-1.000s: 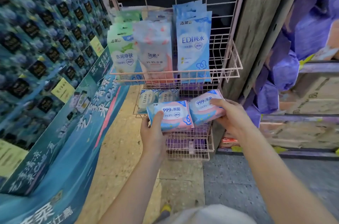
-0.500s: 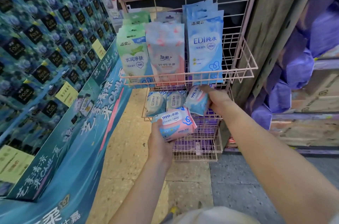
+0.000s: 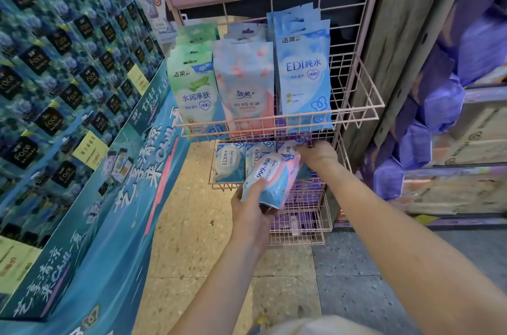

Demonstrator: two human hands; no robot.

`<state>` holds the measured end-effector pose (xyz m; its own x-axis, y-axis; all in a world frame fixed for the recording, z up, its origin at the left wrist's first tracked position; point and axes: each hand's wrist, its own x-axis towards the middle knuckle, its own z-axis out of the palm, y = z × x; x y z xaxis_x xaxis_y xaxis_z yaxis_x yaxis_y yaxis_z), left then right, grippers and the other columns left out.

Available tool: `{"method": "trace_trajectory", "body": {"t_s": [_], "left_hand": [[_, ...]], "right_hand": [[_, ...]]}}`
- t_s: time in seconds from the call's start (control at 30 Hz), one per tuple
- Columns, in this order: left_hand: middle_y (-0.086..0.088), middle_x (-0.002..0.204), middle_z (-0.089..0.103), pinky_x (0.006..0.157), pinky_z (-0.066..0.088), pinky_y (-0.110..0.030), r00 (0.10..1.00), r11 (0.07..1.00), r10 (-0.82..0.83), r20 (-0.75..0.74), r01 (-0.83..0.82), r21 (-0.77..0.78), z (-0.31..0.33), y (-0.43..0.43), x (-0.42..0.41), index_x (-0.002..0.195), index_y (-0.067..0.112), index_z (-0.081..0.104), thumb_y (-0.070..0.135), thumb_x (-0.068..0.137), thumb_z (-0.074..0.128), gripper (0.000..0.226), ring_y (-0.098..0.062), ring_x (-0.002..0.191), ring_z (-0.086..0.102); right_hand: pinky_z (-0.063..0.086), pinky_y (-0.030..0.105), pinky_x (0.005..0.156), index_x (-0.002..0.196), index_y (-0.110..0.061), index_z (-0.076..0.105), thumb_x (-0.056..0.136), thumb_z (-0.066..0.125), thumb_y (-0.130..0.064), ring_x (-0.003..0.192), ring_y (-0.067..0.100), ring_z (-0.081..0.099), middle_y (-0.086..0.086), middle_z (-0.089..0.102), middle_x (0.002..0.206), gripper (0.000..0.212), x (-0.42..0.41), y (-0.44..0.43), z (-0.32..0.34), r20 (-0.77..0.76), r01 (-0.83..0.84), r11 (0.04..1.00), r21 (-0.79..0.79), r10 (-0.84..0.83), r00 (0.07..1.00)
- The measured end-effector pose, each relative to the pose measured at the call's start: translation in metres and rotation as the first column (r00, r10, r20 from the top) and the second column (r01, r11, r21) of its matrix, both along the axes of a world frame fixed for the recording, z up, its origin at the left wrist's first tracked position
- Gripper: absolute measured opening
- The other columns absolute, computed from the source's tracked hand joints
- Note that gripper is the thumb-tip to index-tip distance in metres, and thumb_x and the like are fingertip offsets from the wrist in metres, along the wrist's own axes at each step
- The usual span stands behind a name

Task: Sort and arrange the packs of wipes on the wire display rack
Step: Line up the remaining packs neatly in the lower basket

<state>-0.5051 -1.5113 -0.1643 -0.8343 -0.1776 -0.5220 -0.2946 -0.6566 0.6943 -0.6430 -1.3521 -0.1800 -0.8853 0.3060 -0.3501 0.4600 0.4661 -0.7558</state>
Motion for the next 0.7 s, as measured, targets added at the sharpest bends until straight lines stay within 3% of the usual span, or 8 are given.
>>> {"method": "trace_trajectory", "body": {"t_s": [0.07,0.17,0.27,0.37,0.43,0.5,0.6,0.7], "left_hand": [[-0.013,0.128,0.073,0.074,0.062,-0.037,0.999,1.0,-0.028,-0.037,0.028,0.011,0.002,0.007,-0.005,0.137,0.009,0.058,0.011,0.096,0.068,0.042,-0.029,0.115,0.072],[-0.014,0.126,0.073,0.077,0.062,-0.038,0.996,0.999,-0.054,-0.067,0.055,0.0,0.005,0.021,-0.013,0.132,0.012,0.059,0.005,0.095,0.07,0.039,-0.027,0.106,0.074],[-0.019,0.127,0.071,0.078,0.059,-0.041,0.995,0.998,-0.063,-0.078,0.062,-0.02,0.007,0.04,-0.021,0.132,0.009,0.055,0.001,0.091,0.072,0.045,-0.031,0.103,0.073],[-0.02,0.126,0.071,0.072,0.059,-0.037,0.995,0.996,-0.076,-0.066,0.072,-0.053,0.007,0.058,-0.026,0.133,0.006,0.051,0.003,0.088,0.077,0.052,-0.032,0.102,0.073],[-0.017,0.121,0.072,0.076,0.06,-0.039,0.996,0.993,-0.08,-0.045,0.076,-0.085,0.003,0.066,-0.028,0.125,0.009,0.053,0.004,0.087,0.08,0.048,-0.034,0.105,0.073],[-0.013,0.116,0.071,0.085,0.06,-0.045,0.995,0.984,-0.093,-0.046,0.084,-0.155,-0.004,0.071,-0.029,0.114,0.012,0.055,0.007,0.086,0.082,0.039,-0.034,0.106,0.073],[-0.008,0.109,0.073,0.095,0.058,-0.048,0.981,0.907,-0.18,-0.066,0.14,-0.397,-0.01,0.074,-0.031,0.105,0.015,0.059,0.018,0.089,0.081,0.027,-0.03,0.103,0.073],[0.002,0.1,0.073,0.082,0.052,-0.032,0.943,0.746,-0.326,-0.073,0.209,-0.633,-0.008,0.074,-0.033,0.106,0.018,0.061,0.023,0.091,0.078,0.023,-0.014,0.089,0.069]], "right_hand": [[0.047,0.032,0.086,0.121,-0.005,0.065,0.096,0.06,-0.032,0.112,0.034,0.065,0.017,0.07,0.119,0.037,0.01,0.0,0.008,-0.115,0.042,0.999,-0.005,-0.043,0.993],[0.048,0.03,0.083,0.113,-0.006,0.067,0.096,0.058,-0.026,0.101,0.029,0.067,0.01,0.071,0.103,0.027,0.035,0.003,0.021,-0.285,0.126,0.963,-0.239,-0.194,0.939],[0.057,0.037,0.075,0.108,-0.011,0.066,0.089,0.064,-0.036,0.085,0.023,0.069,0.005,0.072,0.093,0.031,0.062,0.008,0.034,-0.266,0.061,0.921,-0.384,-0.173,0.948],[0.054,0.025,0.053,0.119,-0.019,0.061,0.089,0.075,-0.023,0.07,0.013,0.072,0.006,0.075,0.101,0.033,0.075,0.021,0.035,-0.196,-0.032,0.806,-0.59,-0.105,0.975],[0.053,0.025,0.052,0.124,-0.018,0.06,0.087,0.077,-0.014,0.077,0.018,0.075,0.01,0.076,0.108,0.041,0.076,0.032,0.032,-0.174,-0.052,0.738,-0.673,-0.09,0.981],[0.053,0.027,0.052,0.12,-0.01,0.06,0.084,0.08,-0.011,0.075,0.023,0.074,0.014,0.076,0.105,0.041,0.075,0.04,0.03,-0.164,-0.021,0.735,-0.678,-0.124,0.979],[0.052,0.028,0.051,0.117,-0.003,0.059,0.082,0.083,-0.014,0.068,0.021,0.071,0.015,0.074,0.101,0.044,0.07,0.051,0.029,-0.146,0.06,0.786,-0.616,-0.189,0.971],[0.054,0.031,0.054,0.111,-0.005,0.064,0.084,0.082,-0.018,0.07,0.022,0.07,0.015,0.074,0.103,0.036,0.061,0.061,0.025,-0.168,0.065,0.827,-0.558,-0.189,0.967]]}}
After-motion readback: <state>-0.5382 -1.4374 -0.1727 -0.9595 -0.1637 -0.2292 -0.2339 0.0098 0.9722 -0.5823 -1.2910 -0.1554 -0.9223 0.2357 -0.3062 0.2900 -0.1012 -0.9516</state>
